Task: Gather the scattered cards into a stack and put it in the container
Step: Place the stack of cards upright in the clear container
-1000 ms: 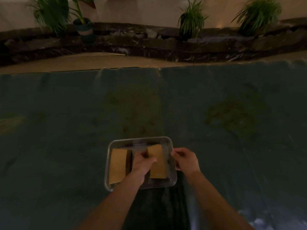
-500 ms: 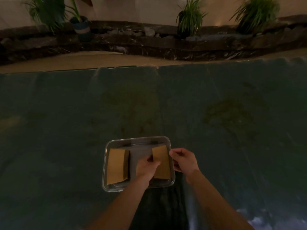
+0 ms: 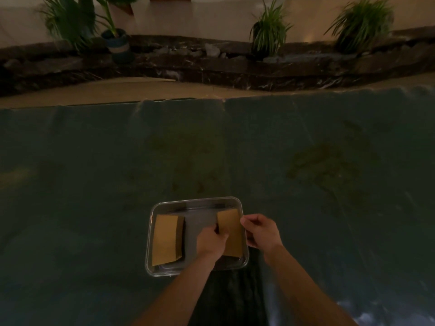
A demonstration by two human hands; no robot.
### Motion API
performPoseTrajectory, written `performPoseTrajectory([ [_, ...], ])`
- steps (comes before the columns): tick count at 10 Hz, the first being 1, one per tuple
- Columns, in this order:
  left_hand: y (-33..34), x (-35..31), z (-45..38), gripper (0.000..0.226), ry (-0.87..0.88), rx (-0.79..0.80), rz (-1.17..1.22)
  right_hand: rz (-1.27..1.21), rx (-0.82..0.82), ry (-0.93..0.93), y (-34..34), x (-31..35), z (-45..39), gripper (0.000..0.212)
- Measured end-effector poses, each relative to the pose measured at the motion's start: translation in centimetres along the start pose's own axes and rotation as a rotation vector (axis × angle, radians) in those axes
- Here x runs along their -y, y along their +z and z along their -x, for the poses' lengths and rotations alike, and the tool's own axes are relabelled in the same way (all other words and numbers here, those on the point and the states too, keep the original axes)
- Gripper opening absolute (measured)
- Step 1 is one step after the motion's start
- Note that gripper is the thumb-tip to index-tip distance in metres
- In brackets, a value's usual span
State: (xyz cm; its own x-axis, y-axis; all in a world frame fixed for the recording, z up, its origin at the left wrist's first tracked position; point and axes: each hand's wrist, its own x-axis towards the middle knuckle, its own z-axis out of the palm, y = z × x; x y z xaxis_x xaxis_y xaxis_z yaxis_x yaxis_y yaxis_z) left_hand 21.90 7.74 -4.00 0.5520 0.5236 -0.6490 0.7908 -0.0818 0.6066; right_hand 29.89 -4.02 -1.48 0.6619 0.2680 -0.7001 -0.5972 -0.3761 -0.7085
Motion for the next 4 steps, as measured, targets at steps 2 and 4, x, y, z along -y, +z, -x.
performPoseTrajectory([
  [2, 0.3, -0.1, 0.4, 0.02, 0.086, -0.079, -0.139, 0.026, -0.016, -0.034, -0.1, 0.1, 0.0, 0.007],
  [4, 0.3, -0.8, 1.2, 0.026, 0.108, -0.061, -0.112, 0.168, -0.127, -0.126, 0.2, 0.1, 0.5, 0.006],
])
